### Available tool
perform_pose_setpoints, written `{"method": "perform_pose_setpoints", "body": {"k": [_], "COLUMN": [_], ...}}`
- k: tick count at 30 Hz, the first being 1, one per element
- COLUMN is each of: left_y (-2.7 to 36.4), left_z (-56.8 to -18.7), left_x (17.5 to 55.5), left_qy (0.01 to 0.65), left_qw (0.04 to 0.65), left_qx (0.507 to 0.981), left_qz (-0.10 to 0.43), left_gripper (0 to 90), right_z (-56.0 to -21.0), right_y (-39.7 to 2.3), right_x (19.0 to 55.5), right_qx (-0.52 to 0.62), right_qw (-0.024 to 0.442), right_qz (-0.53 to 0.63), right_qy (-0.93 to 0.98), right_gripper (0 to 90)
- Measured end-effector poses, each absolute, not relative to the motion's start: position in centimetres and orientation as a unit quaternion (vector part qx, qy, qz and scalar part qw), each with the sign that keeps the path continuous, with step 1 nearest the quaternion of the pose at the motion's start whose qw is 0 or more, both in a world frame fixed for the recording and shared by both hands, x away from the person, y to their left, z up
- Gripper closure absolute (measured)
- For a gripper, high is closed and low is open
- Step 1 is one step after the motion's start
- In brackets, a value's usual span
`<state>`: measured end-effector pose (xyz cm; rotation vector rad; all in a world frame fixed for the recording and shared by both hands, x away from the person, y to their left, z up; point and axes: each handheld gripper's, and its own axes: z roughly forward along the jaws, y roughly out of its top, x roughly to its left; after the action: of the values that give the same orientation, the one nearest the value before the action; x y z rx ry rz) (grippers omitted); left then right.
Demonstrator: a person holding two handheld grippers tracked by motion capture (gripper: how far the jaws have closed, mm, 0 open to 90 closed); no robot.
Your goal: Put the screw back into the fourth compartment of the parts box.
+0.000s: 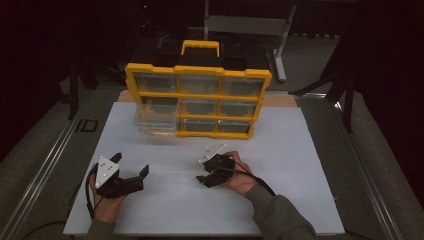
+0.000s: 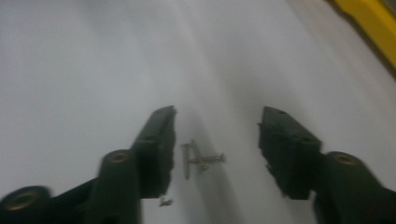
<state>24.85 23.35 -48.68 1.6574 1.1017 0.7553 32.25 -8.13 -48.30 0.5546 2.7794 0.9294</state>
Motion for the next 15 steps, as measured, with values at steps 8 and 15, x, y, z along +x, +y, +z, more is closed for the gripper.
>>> {"method": "perform_pose_setpoints", "body": {"k": [8,15], "left_y": [23.3,23.3], "left_z": [-48.7,-48.7], "left_x": [24.9,24.9], "left_qy": [0.453,0.453], "left_qw": [0.485,0.485], "left_qx": [0.681,0.681], "left_qz": [0.310,0.311], "left_gripper": [0.9,0.9], "right_z": [-49.3,-50.2], "right_y": [-7.7,-7.3], "right_x": [32.4,32.4], "right_qx": [0.176,0.168], "right_qw": [0.069,0.063], "right_qz": [0.295,0.273], "right_qy": [0.937,0.945], "right_gripper": [60.0,69.9]}}
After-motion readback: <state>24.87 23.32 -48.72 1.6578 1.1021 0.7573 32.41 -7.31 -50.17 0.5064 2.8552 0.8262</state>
